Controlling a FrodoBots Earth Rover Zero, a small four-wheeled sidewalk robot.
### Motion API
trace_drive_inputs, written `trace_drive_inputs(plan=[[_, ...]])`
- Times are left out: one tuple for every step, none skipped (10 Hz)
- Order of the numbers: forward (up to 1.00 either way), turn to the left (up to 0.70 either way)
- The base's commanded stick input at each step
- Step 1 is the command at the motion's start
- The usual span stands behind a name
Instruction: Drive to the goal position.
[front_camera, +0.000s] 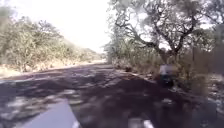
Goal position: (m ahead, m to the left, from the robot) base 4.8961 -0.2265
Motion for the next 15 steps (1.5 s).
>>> trace_drive_inputs(plan=[[0.5,0.0],[0.5,0.0],[0.5,0.0],[0.5,0.0],[0.5,0.0],[0.5,0.0],[0.5,0.0],[0.5,0.0],[0.5,0.0],[0.5,0.0],[0.5,0.0],[0.5,0.0],[0.5,-0.3],[0.5,-0.5],[0.5,-0.28]])
